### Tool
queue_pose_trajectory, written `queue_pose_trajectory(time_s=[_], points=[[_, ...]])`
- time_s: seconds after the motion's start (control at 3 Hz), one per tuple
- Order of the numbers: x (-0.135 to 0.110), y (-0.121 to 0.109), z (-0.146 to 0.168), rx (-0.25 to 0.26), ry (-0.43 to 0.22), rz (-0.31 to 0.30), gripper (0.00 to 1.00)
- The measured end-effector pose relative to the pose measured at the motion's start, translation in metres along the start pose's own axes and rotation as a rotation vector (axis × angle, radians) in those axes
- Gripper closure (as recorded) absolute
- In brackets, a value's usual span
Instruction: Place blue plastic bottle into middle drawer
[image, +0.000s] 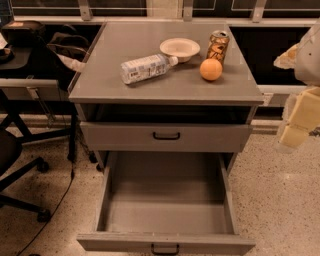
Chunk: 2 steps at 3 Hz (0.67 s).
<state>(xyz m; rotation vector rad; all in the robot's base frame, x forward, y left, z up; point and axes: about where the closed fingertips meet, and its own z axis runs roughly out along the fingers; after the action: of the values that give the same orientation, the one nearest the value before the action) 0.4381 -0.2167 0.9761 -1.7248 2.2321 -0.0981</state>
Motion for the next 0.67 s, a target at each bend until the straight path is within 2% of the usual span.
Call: queue_pose_trajectory(time_s=[0.33,0.67], points=[[0.000,0.000,0.000,0.000,0.000,0.000,0.00],[-0.012,-0.009,0.001,-0.031,-0.107,-0.132,0.00]])
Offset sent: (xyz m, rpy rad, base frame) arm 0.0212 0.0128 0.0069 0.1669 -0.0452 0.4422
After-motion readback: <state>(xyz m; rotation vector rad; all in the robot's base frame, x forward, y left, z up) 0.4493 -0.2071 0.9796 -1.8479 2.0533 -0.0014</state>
